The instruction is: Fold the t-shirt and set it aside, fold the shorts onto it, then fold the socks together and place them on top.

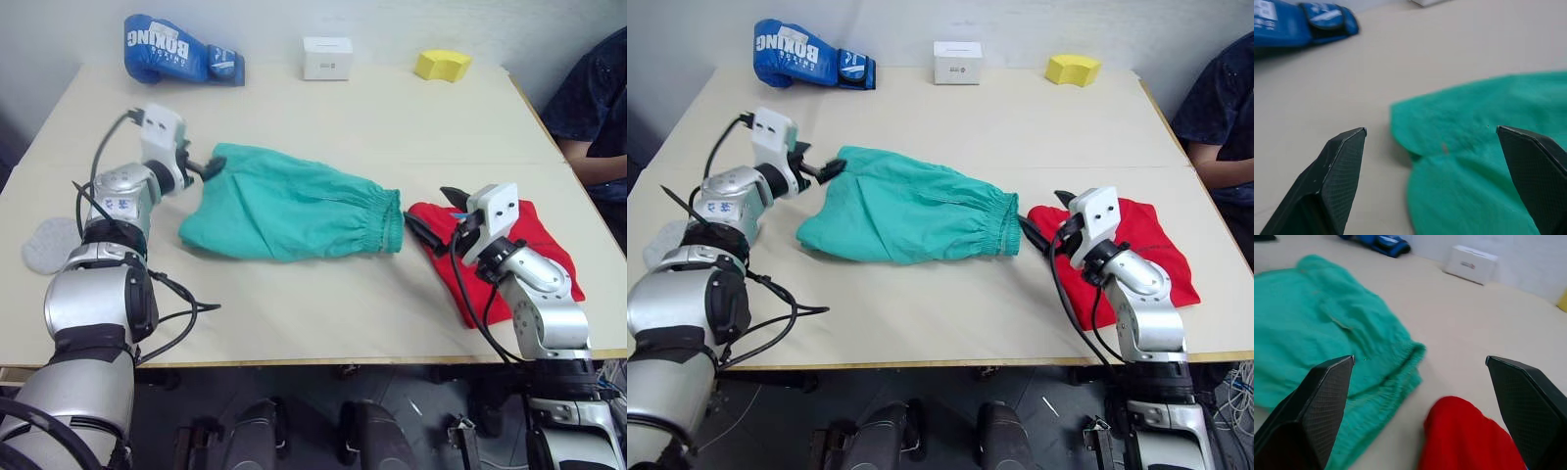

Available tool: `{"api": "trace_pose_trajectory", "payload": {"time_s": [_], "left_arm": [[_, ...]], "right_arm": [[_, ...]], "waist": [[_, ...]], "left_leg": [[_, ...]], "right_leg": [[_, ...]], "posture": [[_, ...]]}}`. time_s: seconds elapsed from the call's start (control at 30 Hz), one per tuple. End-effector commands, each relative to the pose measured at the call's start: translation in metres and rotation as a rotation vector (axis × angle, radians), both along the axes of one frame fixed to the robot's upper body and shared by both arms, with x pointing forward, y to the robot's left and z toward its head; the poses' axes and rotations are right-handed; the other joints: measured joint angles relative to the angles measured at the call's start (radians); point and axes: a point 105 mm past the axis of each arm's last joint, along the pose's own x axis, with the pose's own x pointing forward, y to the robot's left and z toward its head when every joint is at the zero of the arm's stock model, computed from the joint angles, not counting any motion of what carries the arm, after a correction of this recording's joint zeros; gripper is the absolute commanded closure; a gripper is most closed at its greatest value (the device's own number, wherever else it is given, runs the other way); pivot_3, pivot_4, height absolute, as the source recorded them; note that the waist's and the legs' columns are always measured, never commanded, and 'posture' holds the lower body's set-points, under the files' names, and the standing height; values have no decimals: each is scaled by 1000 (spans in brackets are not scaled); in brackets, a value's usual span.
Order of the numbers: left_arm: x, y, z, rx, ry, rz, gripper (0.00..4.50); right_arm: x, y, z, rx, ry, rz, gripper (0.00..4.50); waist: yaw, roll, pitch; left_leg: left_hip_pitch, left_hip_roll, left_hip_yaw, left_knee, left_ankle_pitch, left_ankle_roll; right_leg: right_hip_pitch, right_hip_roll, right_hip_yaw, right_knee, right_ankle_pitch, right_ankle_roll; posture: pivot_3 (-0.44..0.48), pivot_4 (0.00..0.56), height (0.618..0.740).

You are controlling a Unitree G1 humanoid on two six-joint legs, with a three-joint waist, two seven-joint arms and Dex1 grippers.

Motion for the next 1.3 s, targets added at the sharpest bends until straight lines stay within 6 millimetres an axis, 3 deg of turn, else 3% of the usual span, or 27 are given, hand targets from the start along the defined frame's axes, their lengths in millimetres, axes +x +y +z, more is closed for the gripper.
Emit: {"api": "trace_pose_trajectory", "payload": {"time_s": [0.03,0.13,0.3,0.4,0.53,0.63,0.83,1.0,1.13,1.3], "left_arm": [[-14,19,21,101,-111,-64,30],[-39,14,25,213,-210,-264,30],[-87,1,-12,357,-129,-583,30],[-101,0,-34,421,-51,-623,30],[-97,-5,-49,453,-55,-558,30],[-89,-13,-60,505,-58,-535,0],[-65,-11,-72,596,-47,-412,0],[-56,-6,-88,623,8,-364,1249],[-67,-1,-108,615,94,-410,2453],[-105,4,-127,595,166,-555,4115]], "right_arm": [[-30,29,-5,-120,-48,203,38],[-42,45,-20,-230,-39,291,38],[-40,69,-40,-378,-56,320,38],[-21,69,-44,-453,-96,216,38],[4,64,-55,-577,-109,125,38],[17,60,-62,-633,-108,80,586],[30,57,-57,-701,-172,48,2727],[32,55,-55,-727,-218,46,4478],[32,49,-54,-745,-242,69,4500],[30,36,-52,-780,-280,107,4500]], "waist": [[-7,0,0],[-15,0,0],[-14,0,-1],[-13,0,-1],[-5,-1,-2],[-3,-1,-2],[-1,-1,-4],[-3,-1,-5],[-10,-1,-5],[-24,2,-12]], "left_leg": [[0,1,0,0,0,0],[0,3,0,0,0,-1],[2,4,2,0,0,-2],[2,4,2,1,0,-2],[1,4,1,3,0,-1],[2,3,0,3,-1,-1],[6,3,-1,4,-1,0],[7,3,-1,3,-1,0],[14,3,1,1,-1,0],[19,5,4,-2,-3,-3]], "right_leg": [[0,0,0,0,0,0],[-1,1,0,0,0,0],[0,1,1,1,0,0],[0,1,2,2,0,0],[0,0,2,1,0,0],[2,-1,2,1,0,0],[7,0,0,0,0,0],[8,0,0,1,0,0],[14,-1,1,-1,0,0],[15,0,3,0,-1,-2]], "posture": [[0,150,740],[0,150,740],[0,150,740],[0,150,740],[0,150,740],[0,150,740],[0,150,740],[0,150,740],[0,150,740],[0,150,740]]}}
